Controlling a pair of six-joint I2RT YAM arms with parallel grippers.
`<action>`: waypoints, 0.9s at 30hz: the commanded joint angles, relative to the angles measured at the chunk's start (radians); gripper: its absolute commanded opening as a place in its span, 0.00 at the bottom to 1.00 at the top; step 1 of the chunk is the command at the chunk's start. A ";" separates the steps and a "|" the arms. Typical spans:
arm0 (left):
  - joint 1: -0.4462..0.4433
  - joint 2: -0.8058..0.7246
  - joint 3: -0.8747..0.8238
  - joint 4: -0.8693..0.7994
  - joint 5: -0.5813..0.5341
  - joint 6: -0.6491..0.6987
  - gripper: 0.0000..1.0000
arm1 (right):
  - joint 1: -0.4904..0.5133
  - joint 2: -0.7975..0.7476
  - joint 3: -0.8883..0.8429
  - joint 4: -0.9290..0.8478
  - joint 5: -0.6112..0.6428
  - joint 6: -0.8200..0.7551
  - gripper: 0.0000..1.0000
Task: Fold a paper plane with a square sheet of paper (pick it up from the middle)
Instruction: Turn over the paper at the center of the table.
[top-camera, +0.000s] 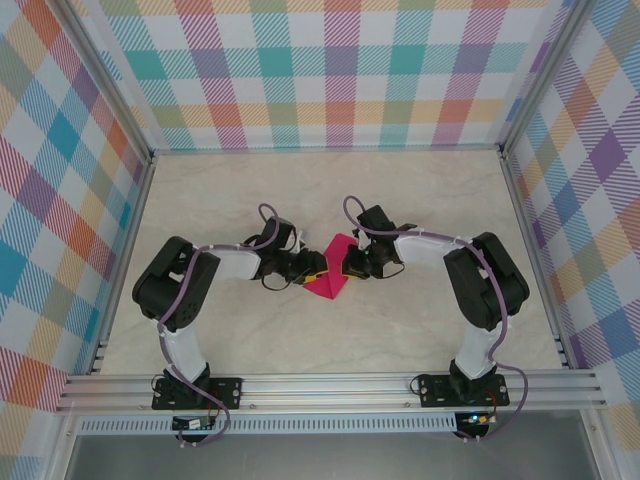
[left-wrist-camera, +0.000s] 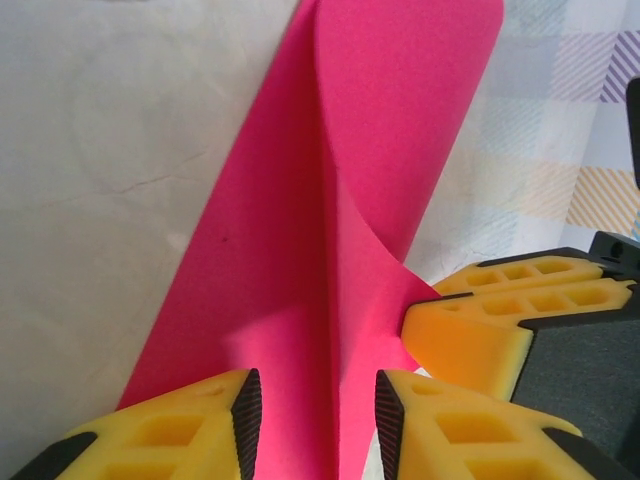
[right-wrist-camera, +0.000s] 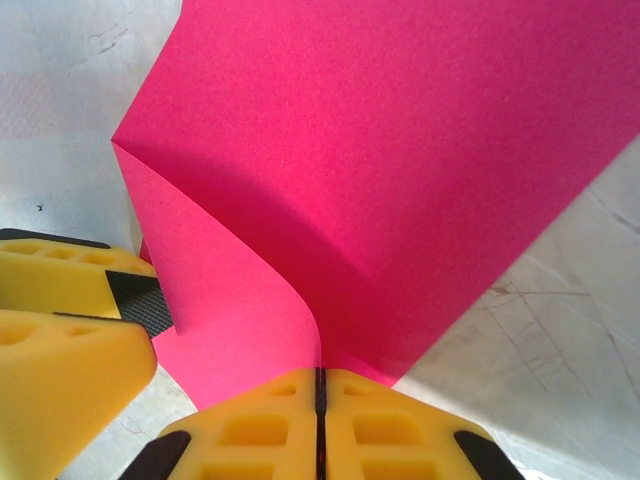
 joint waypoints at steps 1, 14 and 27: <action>-0.014 0.021 0.029 0.037 0.039 0.020 0.35 | -0.008 -0.026 -0.019 -0.004 0.014 0.013 0.10; -0.031 0.070 0.067 0.032 0.060 0.032 0.25 | -0.012 -0.030 -0.018 -0.014 0.016 0.017 0.11; -0.034 0.094 0.115 -0.011 0.046 0.079 0.13 | -0.032 -0.192 -0.021 -0.106 0.134 0.058 0.58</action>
